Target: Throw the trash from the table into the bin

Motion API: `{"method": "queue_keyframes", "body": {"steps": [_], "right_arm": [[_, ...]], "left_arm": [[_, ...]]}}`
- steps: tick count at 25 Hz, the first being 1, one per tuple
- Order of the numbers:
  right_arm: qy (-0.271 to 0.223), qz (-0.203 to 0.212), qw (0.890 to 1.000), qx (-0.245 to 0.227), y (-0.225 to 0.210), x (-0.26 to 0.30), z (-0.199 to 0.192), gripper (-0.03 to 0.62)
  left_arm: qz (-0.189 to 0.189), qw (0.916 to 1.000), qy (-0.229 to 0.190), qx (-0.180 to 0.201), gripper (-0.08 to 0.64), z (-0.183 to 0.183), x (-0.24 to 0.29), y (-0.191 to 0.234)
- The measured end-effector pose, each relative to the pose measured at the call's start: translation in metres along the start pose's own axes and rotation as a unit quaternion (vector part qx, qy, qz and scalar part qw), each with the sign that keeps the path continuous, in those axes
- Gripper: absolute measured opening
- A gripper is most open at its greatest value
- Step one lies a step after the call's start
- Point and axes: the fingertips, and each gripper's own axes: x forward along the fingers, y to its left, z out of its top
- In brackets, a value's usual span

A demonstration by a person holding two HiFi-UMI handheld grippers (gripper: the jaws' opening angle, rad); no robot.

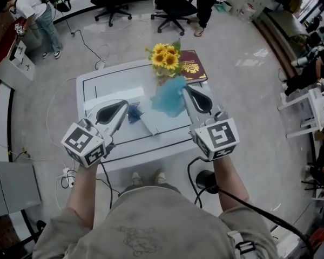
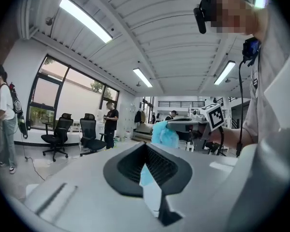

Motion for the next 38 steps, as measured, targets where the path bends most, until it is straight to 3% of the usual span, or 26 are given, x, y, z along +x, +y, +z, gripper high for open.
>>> {"method": "queue_keyframes", "body": {"steps": [6,14,26,32,38], "right_arm": [[-0.050,-0.020,0.998,-0.021,-0.002,-0.037,0.046,0.003],[-0.158,-0.040,0.987,0.012,0.009,-0.095,0.086,0.003],[-0.140,-0.038,0.989,0.017,0.024,-0.095,0.067,0.003],[-0.139,-0.034,0.988,0.063,0.028,-0.092,0.060,0.003],[-0.131,-0.064,0.987,0.062,0.035,-0.093,0.060,0.003]], "left_arm": [[-0.007,0.9992,-0.032,0.025,-0.003,0.051,-0.014,-0.021],[0.002,0.9962,-0.064,0.060,-0.003,0.084,-0.044,-0.046],[0.009,0.9973,-0.054,0.050,-0.002,0.065,-0.051,-0.042],[0.005,0.9975,-0.054,0.045,-0.003,0.057,-0.052,-0.035],[-0.013,0.9974,-0.059,0.039,-0.002,0.057,-0.059,-0.029]]}}
